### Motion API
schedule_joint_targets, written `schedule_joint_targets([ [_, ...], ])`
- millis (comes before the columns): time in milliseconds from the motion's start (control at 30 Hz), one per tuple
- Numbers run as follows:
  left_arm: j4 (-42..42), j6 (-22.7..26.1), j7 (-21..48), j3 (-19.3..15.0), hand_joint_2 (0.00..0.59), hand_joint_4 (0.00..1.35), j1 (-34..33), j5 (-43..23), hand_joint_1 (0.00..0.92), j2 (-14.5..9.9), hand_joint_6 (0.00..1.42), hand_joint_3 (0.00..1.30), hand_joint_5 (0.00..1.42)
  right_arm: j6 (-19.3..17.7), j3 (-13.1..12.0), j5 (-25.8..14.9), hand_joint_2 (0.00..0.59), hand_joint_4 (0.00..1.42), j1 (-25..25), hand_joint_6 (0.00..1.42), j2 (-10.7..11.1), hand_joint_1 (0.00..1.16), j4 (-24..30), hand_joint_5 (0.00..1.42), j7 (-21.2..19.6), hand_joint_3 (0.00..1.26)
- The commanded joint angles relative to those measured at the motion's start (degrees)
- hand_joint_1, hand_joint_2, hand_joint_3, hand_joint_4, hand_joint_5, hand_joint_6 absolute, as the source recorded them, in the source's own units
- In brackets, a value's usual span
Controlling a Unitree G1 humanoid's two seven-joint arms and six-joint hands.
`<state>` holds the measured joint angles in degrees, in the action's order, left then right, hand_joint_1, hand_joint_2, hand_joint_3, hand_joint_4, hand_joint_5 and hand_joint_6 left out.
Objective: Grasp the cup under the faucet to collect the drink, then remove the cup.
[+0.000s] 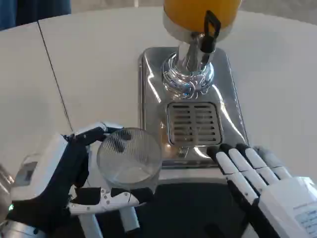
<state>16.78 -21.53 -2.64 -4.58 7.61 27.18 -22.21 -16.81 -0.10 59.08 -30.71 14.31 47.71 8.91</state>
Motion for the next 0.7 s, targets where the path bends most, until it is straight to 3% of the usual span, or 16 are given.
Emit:
schedule_joint_targets([
  [33,1.7,-1.0,0.2,-0.2,0.000,1.21,0.3,-0.8,0.695,0.2,1.42,1.05,1.35,0.3,0.0,-0.4,0.478,0.00,0.1,0.00,0.2,0.25,0.6,0.00,0.6,0.00],
  [400,2.5,-0.5,0.4,0.5,0.000,1.21,-0.1,0.1,0.695,0.3,1.42,1.05,1.35,0.5,-1.1,-0.9,0.479,0.00,-0.4,0.00,0.0,0.26,0.7,0.00,0.0,0.00],
  [700,-1.1,1.0,-0.3,4.1,0.000,1.21,-6.0,3.4,0.695,2.2,1.42,1.05,1.35,0.8,-3.5,-1.5,0.479,0.00,-2.6,0.00,-0.5,0.26,1.2,0.00,-0.2,0.00],
])
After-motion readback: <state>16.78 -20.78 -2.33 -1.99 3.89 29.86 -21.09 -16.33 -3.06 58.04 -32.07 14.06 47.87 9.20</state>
